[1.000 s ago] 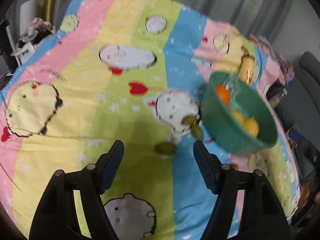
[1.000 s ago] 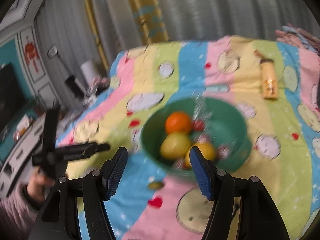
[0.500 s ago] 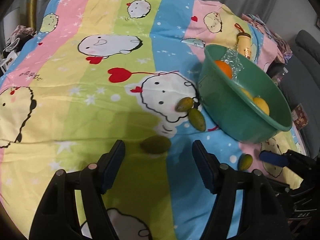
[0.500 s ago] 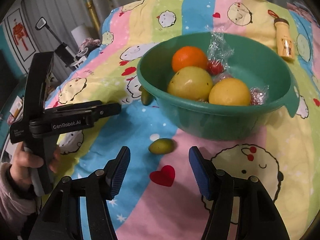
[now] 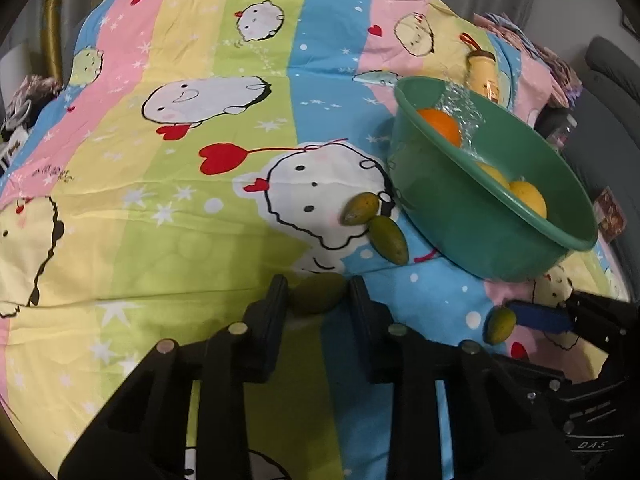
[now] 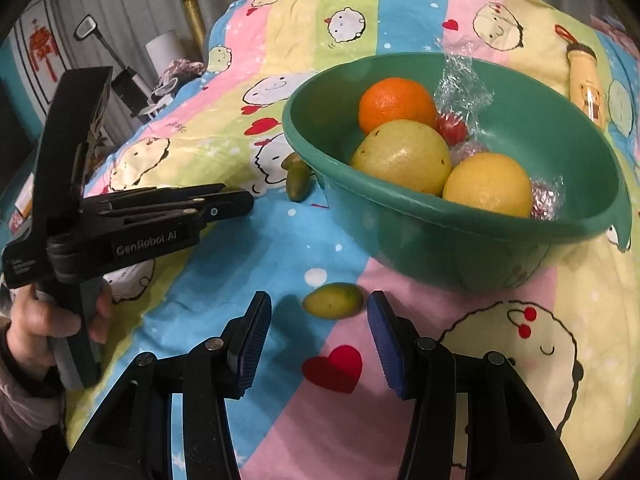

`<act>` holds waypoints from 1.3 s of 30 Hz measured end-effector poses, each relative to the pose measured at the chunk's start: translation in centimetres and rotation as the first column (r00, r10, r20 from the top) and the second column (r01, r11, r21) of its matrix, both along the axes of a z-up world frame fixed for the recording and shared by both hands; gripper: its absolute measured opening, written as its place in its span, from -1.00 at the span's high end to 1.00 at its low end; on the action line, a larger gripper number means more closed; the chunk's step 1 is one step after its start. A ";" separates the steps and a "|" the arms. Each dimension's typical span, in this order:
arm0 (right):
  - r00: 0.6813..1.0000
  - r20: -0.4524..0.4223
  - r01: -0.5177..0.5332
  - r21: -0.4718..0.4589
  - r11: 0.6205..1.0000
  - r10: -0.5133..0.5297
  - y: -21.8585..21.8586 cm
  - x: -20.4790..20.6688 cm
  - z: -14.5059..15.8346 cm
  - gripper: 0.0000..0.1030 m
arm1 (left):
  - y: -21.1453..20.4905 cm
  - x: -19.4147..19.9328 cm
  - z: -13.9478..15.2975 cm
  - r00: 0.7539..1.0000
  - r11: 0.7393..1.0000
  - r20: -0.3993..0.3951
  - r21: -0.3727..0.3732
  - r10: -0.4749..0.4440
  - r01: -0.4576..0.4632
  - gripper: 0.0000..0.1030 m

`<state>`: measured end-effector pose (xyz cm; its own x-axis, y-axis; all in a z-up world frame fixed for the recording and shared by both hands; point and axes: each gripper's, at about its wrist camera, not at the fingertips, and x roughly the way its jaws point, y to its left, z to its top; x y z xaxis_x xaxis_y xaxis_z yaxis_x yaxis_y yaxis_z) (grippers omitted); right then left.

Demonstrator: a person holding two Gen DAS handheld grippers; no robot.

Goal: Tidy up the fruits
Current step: 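Close the right tool on the small green olive, then lift the green olive with the right tool and carry it over the bowl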

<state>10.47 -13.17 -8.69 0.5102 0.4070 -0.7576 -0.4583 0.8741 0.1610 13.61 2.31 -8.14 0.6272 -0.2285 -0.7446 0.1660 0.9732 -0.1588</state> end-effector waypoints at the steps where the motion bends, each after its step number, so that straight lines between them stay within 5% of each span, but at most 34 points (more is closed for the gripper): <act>1: 1.000 0.003 -0.001 -0.007 1.000 0.001 0.1 0.1 0.0 0.00 | -0.2 -0.1 0.0 1.000 1.000 0.001 0.007 -0.010 0.010 0.40; 9: 0.999 0.041 -0.006 -0.084 0.996 0.009 0.7 0.4 -0.2 0.36 | 0.2 -0.3 0.1 1.000 1.000 0.010 -0.023 -0.016 0.016 0.41; 39: 0.991 0.115 -0.077 0.099 0.992 0.066 -0.9 -2.2 3.3 0.36 | -0.2 -3.4 3.7 0.997 0.998 0.068 -0.056 -0.029 0.033 0.41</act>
<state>8.31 -14.04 -5.41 0.5557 0.5184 -0.6499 -0.5391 0.8198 0.1930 10.20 2.12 -4.46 0.6674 -0.2893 -0.6862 0.2083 0.9572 -0.2010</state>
